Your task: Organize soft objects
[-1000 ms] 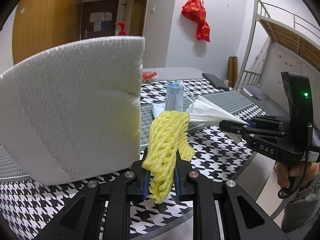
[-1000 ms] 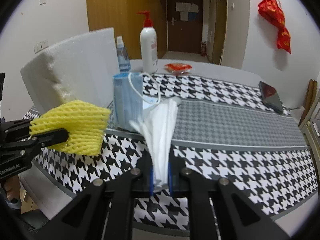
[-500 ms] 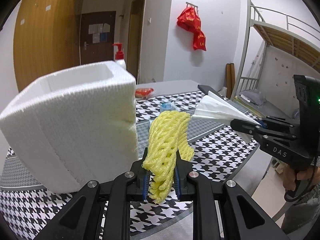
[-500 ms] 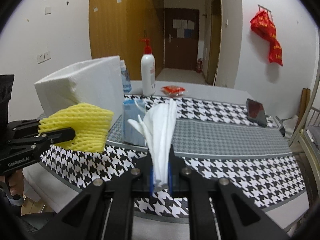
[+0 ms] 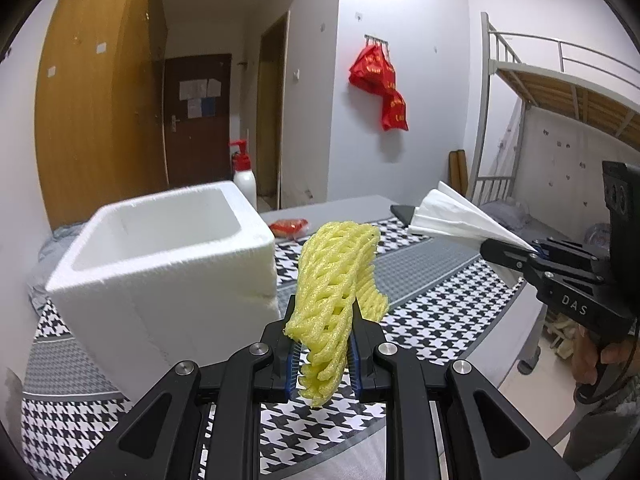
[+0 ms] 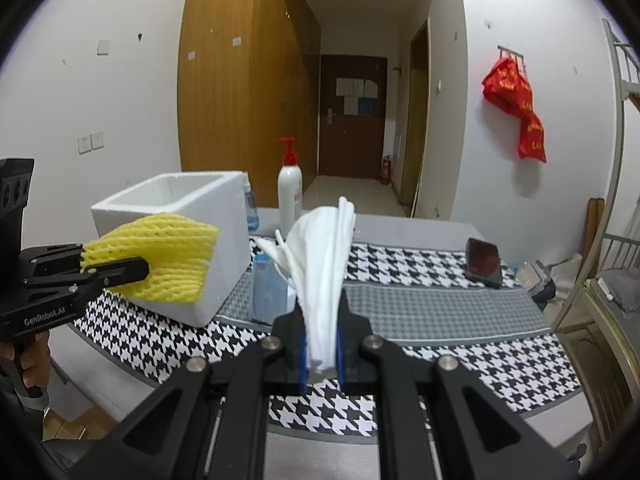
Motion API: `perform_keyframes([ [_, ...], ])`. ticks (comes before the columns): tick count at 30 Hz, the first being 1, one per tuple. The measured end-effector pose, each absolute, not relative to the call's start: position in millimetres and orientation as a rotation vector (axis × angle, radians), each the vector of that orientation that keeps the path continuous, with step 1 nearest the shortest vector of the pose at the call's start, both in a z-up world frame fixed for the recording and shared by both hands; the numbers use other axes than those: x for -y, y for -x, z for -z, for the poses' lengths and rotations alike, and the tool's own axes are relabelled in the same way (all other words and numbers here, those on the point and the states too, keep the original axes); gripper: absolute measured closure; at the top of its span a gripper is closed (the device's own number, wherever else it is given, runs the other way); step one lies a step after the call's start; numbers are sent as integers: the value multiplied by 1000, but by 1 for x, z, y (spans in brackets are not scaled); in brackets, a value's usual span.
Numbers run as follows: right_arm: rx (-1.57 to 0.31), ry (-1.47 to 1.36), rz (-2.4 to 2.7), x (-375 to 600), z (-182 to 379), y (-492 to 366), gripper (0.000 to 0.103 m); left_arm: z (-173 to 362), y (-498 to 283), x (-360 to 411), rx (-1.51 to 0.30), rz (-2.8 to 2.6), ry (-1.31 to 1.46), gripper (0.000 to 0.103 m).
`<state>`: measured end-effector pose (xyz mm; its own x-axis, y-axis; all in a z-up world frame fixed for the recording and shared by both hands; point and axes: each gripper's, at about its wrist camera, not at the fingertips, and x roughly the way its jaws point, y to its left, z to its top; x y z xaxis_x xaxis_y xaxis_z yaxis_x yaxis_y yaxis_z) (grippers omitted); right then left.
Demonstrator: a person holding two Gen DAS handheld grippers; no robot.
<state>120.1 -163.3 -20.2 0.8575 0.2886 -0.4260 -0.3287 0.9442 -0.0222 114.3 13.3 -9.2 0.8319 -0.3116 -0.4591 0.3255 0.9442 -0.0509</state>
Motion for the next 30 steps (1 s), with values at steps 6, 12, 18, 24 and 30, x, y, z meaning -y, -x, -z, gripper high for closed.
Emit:
perform_keyframes([
  [6,-390,101,-333,160,10,-108,90,0,-104,-19,-447,324,-37,82],
  [12,-376,101,-353,154,7,-105,90,-4,-95,-23,-433,298,-35,82],
  [18,-367,114,-387,145,4,-102,90,-9,-88,-30,-419,270,-31,82],
  [24,-351,129,-428,133,1,-99,90,-15,-82,-40,-404,228,-27,82],
  [30,-329,155,-483,113,-4,-98,90,-18,-73,-52,-388,181,-22,82],
])
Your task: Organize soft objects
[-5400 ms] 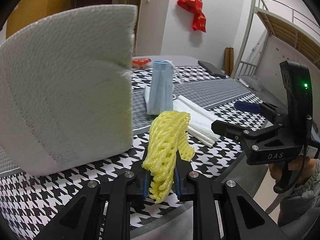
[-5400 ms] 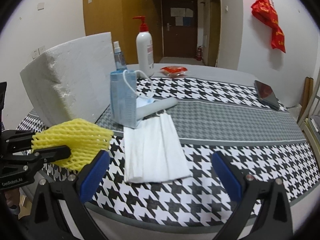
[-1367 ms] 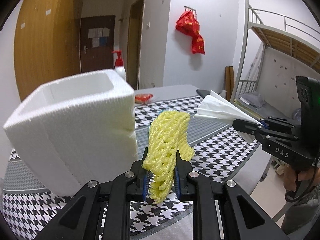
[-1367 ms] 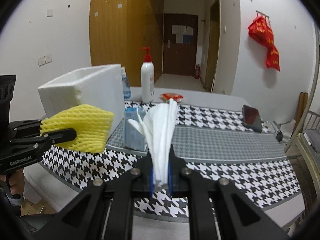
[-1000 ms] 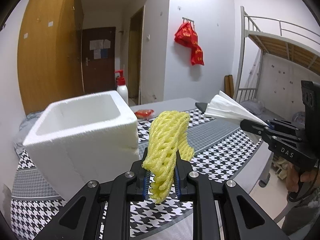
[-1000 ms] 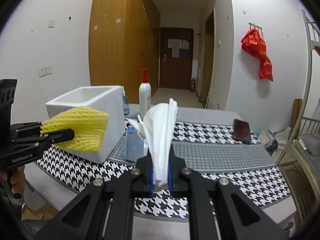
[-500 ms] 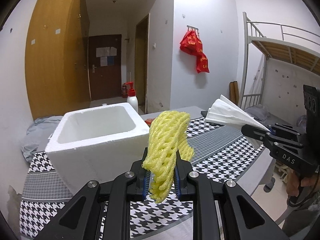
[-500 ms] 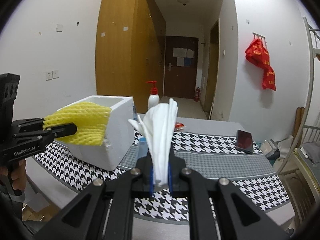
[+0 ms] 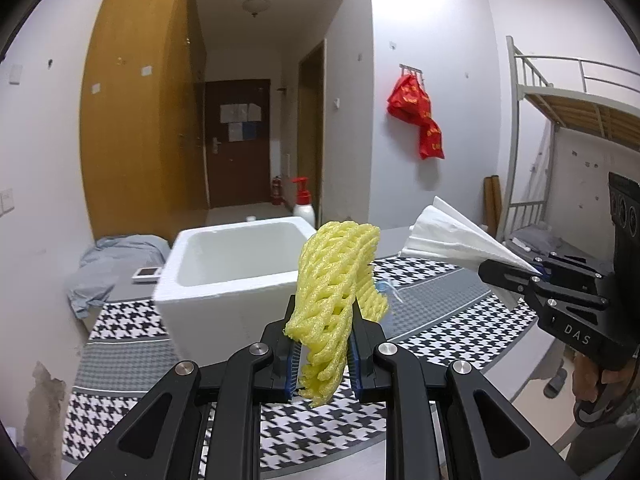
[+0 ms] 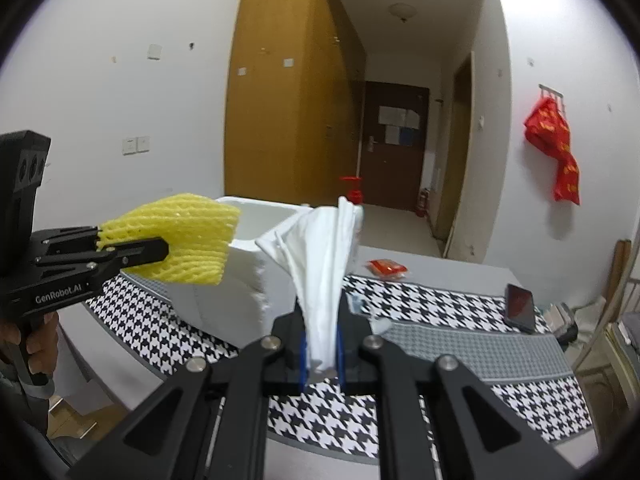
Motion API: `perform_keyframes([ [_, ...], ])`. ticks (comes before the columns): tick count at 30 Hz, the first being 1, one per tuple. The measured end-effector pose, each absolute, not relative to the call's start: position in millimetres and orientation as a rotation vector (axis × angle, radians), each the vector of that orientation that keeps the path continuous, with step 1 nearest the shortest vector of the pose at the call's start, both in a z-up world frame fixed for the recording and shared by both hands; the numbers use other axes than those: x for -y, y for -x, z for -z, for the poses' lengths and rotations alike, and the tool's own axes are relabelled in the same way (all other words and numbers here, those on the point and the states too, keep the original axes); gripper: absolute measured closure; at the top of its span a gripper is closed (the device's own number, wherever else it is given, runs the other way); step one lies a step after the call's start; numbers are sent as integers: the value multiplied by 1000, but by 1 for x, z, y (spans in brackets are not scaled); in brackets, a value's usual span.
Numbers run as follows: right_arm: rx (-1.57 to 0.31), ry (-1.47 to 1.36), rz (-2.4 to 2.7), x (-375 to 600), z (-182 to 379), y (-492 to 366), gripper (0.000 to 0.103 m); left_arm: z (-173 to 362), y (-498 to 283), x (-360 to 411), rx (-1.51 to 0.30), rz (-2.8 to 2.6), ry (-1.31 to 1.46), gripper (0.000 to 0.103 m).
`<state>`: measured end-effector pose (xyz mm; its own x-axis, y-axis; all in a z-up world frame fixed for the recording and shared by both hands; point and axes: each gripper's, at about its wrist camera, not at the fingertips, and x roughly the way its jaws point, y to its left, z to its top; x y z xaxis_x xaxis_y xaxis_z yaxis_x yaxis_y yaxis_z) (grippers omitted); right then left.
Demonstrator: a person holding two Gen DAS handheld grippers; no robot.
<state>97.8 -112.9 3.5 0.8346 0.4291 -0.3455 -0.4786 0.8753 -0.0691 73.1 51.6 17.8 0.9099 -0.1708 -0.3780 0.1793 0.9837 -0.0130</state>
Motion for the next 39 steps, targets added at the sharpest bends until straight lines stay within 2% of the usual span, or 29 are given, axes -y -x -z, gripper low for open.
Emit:
perform_keyframes([
  [18,-316,200,-602,68,-9,-106,90,-29,-58,-87,-347,66,-1,82],
  [39,-332,215,-659,28,-25,-147,90,-35,-83,-110,-347,10,17,82],
])
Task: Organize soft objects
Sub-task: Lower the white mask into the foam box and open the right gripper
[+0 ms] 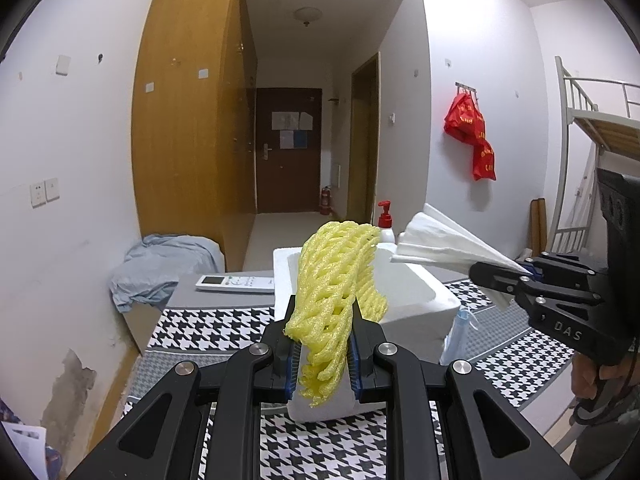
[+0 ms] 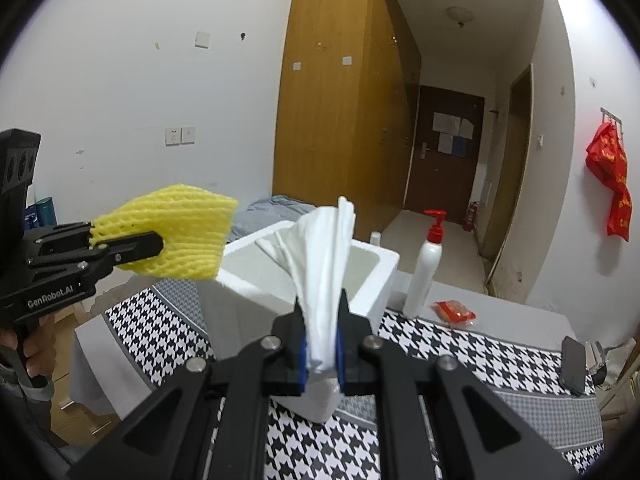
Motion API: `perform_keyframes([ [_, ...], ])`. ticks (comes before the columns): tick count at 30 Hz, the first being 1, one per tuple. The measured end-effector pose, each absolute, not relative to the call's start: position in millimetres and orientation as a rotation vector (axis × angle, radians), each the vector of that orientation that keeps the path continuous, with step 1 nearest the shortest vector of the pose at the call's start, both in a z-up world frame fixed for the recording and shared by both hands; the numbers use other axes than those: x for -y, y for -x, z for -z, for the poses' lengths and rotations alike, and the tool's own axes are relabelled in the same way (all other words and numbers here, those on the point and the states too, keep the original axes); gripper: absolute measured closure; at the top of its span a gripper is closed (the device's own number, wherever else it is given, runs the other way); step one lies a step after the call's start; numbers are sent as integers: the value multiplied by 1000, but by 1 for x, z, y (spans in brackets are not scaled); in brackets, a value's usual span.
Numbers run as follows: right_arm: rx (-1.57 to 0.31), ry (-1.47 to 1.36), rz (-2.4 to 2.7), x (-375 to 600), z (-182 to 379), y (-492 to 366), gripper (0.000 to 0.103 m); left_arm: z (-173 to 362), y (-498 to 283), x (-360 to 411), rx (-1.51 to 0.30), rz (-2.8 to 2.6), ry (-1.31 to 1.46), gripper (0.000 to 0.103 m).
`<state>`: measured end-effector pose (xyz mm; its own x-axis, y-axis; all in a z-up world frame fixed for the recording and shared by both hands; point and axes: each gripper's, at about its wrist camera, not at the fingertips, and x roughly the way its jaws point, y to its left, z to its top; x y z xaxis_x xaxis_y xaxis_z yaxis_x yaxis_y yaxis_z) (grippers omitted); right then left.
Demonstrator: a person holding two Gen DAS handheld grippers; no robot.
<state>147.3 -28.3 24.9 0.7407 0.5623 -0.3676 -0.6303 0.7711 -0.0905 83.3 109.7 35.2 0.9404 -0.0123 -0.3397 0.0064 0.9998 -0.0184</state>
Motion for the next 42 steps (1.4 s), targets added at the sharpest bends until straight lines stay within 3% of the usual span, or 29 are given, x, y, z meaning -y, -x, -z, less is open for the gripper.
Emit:
perform_keyframes([
  [42,-468,200,-734,-29,-17,-229,87,-35,-112,-140,-362,-47,58,82],
])
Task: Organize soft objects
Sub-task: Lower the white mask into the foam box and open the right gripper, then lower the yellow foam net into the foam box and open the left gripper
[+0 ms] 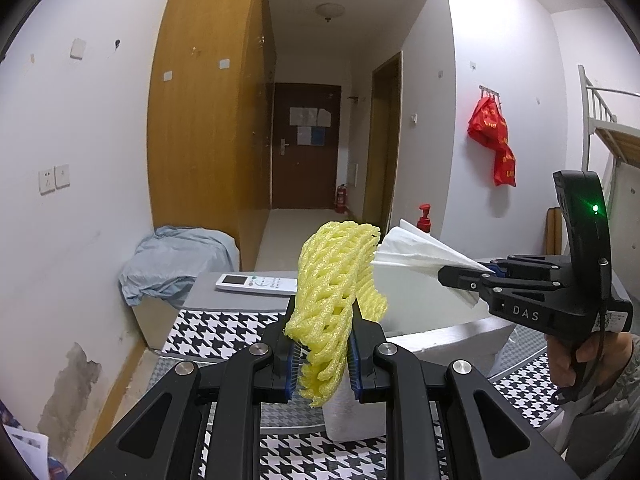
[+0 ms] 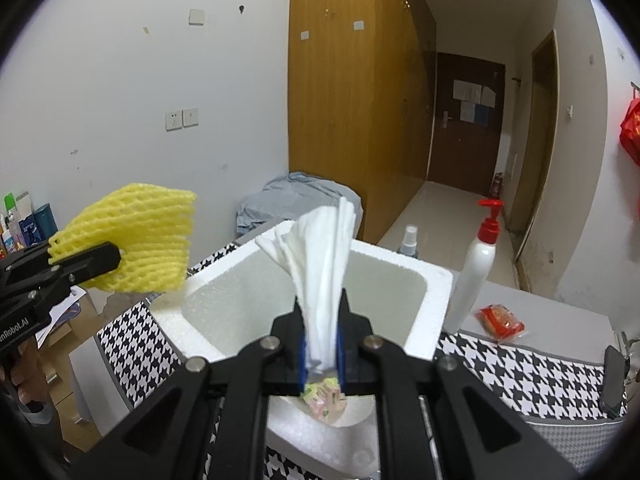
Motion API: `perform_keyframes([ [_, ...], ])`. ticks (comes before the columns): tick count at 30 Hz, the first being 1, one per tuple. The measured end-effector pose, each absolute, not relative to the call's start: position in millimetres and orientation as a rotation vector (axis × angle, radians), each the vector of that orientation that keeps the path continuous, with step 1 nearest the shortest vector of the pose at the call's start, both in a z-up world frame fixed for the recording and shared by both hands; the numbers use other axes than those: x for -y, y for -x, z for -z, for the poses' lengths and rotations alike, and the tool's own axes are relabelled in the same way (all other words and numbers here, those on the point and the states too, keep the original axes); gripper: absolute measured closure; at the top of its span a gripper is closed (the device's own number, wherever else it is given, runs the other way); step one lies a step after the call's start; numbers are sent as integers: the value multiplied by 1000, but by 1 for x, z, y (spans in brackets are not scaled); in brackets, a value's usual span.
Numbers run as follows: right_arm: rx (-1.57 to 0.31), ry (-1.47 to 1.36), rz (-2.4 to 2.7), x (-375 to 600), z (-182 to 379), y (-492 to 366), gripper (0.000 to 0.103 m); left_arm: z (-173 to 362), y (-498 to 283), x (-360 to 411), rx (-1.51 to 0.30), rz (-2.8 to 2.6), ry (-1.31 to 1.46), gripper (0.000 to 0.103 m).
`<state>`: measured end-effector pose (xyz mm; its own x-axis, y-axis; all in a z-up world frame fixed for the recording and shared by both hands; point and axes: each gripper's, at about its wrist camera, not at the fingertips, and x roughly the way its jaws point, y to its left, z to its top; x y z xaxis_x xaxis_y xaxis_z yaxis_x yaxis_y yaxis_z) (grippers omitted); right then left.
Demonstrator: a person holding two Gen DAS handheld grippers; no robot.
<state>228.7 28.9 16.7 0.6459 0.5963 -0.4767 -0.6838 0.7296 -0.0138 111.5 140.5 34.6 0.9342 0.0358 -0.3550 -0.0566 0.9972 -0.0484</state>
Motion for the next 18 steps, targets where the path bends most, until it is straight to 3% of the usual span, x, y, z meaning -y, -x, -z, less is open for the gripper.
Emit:
perform_keyframes([
  [3,-468,204,-733,-31,-16,-229,71,-36,-113,-140,-363,-46,61,82],
  [6,-444,205,-730,-31,-18,-225,44,-34,-115,-141,-367,-44,64,82],
  [18,-421,206,-755,-26,-18,-217,22,-35,-118,-146,-367,-37,74,82],
])
